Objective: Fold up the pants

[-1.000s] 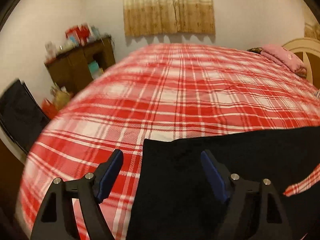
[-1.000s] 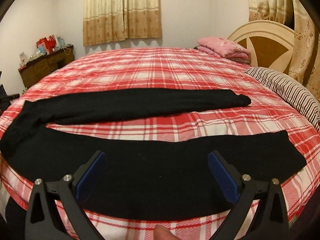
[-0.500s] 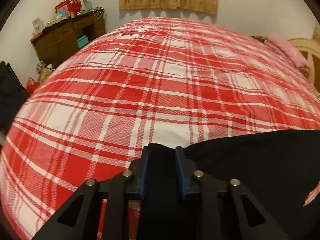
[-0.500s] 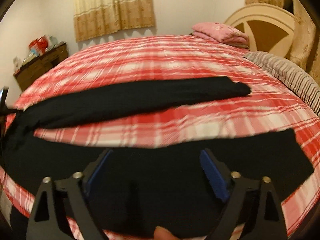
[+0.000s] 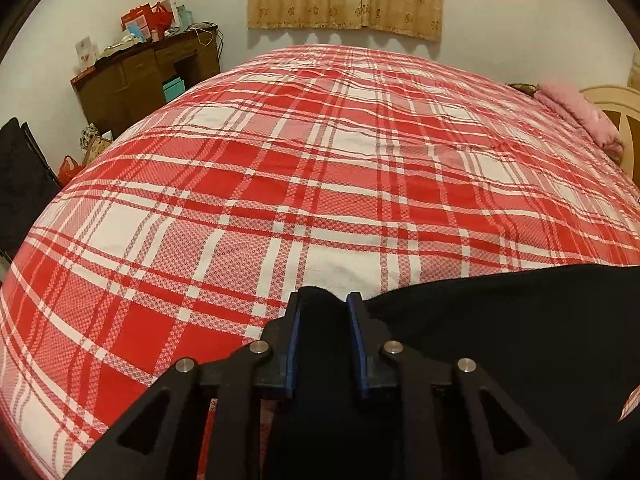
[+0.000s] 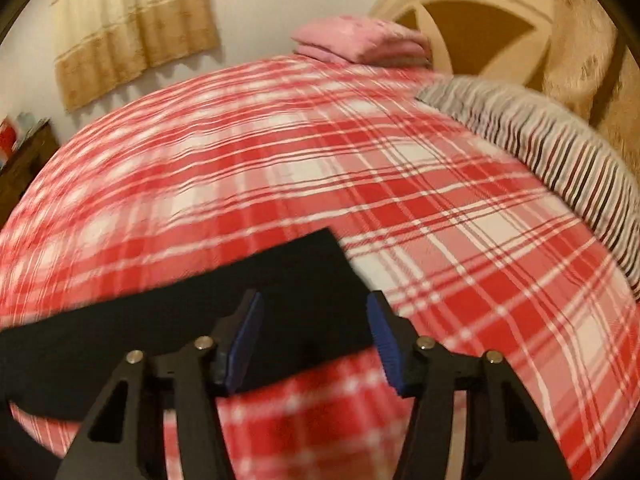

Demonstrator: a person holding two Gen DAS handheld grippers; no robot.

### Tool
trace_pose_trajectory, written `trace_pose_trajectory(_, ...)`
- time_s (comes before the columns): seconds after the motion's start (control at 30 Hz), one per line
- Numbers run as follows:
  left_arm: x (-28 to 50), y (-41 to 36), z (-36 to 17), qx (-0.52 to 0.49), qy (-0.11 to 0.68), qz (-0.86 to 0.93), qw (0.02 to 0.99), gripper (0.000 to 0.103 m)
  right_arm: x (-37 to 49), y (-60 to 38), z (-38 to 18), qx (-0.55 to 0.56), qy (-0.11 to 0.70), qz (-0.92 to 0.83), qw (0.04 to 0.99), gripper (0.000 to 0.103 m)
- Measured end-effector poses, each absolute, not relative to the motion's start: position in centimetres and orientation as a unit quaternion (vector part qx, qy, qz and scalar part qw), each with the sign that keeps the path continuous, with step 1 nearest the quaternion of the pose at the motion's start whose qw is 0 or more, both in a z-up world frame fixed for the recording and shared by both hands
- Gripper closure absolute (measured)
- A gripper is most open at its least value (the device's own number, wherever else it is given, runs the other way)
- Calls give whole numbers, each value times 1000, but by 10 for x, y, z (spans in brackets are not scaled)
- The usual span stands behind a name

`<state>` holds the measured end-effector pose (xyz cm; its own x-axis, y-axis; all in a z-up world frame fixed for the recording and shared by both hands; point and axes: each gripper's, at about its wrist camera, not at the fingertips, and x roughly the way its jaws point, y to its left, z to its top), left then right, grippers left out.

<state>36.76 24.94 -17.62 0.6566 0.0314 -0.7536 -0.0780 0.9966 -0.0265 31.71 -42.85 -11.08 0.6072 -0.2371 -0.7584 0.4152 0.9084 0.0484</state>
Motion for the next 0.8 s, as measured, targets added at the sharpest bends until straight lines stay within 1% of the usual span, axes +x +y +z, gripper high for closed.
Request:
trace_pose_trajectory(0.27,369,251,-180,-38,412,27,910,80,369,-471,-142,125,432,-179,875,46)
trace_pose_trajectory(0.4,370,251,-180,-40,411,26,910,80,382,-478,-156,138,455,-156,866,46)
trace_pose_trajectory(0.43,370,251,-180,-40,411,26,910,80,384,-481,-159,144,458,-154,864,44)
trace_pose_trajectory(0.47,370,251,-180,-40,411,26,910,80,386,-481,-161,146,460,-149,863,45)
trace_pose_trajectory(0.5,371,251,-180,-39,411,27,910,80,388,-480,-161,142,460,-145,864,48)
trace_pose_trajectory(0.57,371,251,-180,-40,412,26,910,80,390,-478,-161,139,462,-127,867,83)
trace_pose_trajectory(0.63,371,252,-180,-42,413,25,909,80,388,-474,-160,137,462,-114,869,90)
trace_pose_trajectory(0.73,372,253,-178,-48,417,22,908,80,381,-471,-154,144,455,-109,872,94)
trace_pose_trajectory(0.8,371,255,-174,-57,415,13,908,87,376,-464,-147,126,448,-112,878,95)
